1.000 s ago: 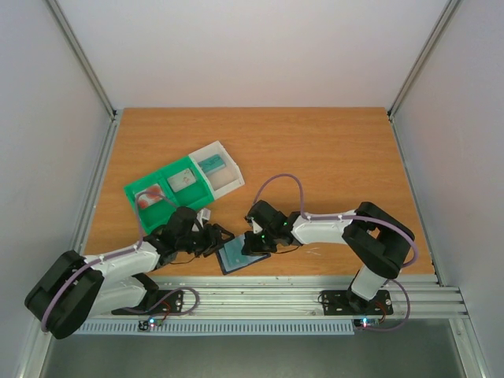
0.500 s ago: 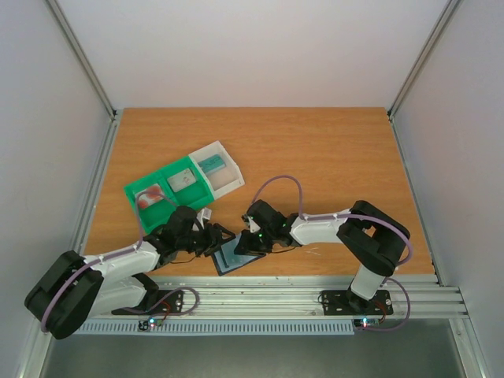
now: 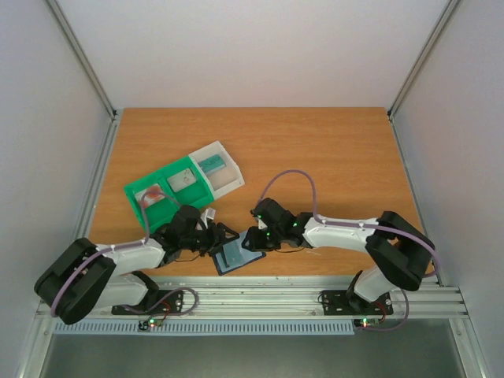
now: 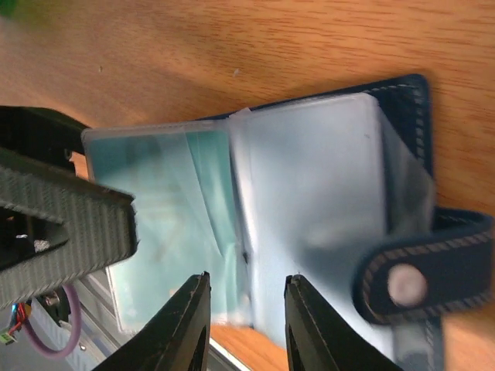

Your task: Take the credit cards out of the card holder

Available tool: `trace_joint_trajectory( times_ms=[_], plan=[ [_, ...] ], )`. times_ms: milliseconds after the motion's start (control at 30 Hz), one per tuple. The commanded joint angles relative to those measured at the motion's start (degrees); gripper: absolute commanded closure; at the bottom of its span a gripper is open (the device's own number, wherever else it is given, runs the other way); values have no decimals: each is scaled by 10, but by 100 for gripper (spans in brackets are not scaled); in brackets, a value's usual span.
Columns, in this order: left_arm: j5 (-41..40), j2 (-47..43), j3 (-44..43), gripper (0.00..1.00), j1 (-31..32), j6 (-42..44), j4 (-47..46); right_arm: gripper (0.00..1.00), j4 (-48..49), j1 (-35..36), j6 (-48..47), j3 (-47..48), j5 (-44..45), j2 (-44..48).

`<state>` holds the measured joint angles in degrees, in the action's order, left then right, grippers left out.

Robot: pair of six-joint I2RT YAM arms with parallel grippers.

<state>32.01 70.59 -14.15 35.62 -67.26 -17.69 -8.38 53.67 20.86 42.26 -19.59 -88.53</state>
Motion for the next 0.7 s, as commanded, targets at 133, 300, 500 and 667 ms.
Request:
trace_joint_trajectory(
  times_ms=[133,300,500,667],
  plan=[
    [10,38,-41,46,26,-20,-85,70,-119,0,-56,-4,126,117],
    [11,53,-52,46,30,-17,-91,69,-141,-1,-67,-9,147,143],
    [-13,20,-61,49,30,11,-10,65,-132,-1,-83,-2,128,121],
    [-68,-32,-65,54,30,49,113,68,-130,-1,-98,18,113,87]
  ],
)
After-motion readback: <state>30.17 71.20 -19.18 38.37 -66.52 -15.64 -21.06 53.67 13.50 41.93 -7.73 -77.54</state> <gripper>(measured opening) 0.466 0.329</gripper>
